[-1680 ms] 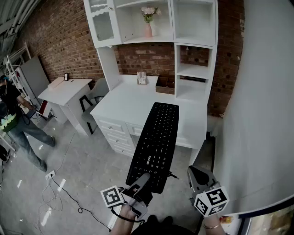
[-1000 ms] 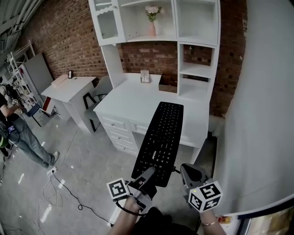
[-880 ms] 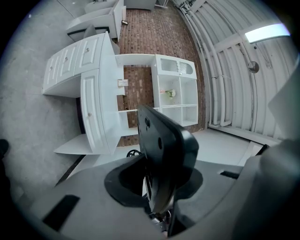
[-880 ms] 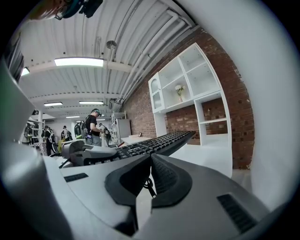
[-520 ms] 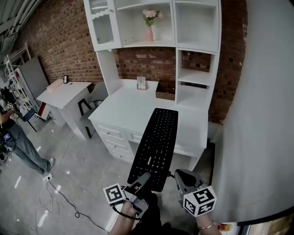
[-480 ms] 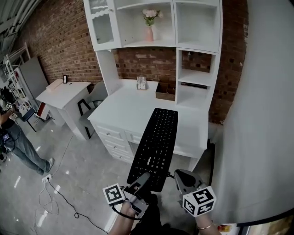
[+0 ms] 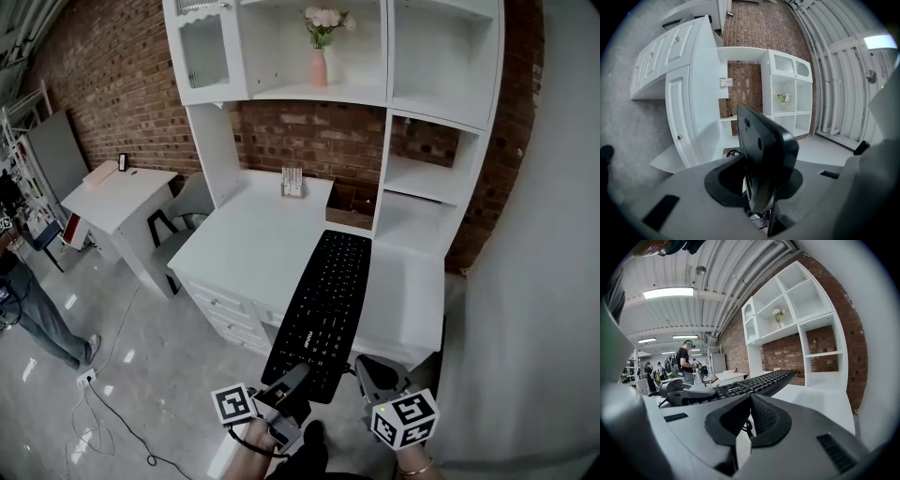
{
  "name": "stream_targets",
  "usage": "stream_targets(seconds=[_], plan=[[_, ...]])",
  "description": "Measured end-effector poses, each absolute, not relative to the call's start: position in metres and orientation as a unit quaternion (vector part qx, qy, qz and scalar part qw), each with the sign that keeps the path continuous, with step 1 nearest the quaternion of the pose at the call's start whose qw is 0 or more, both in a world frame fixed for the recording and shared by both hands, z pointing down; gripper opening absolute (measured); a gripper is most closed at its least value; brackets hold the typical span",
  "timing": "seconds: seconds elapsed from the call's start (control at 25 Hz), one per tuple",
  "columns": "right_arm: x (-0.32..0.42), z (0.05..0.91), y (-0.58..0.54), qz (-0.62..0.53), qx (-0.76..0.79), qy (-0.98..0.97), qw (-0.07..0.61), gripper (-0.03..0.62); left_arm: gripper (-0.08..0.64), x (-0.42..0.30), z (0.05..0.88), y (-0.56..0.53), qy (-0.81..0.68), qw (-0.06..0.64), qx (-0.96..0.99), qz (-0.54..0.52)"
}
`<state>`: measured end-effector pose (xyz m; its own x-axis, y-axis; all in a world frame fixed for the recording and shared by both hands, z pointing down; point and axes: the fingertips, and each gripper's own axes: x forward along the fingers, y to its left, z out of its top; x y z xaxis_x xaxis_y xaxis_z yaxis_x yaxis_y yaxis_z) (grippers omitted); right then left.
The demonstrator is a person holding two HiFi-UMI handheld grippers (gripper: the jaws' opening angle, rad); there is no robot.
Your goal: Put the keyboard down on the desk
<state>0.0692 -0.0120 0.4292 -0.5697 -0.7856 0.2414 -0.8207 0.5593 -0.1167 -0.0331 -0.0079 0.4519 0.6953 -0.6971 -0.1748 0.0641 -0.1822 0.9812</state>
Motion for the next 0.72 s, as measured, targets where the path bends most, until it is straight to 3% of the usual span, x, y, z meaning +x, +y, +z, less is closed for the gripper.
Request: stream_targets(seconds=[0.72], plan=[[0.039, 0.448, -0.149, 0.138, 0.485, -0.858, 0.101, 0.006, 0.097, -0.061, 0.484, -0.151, -0.223, 0.627, 0.688, -0.289]])
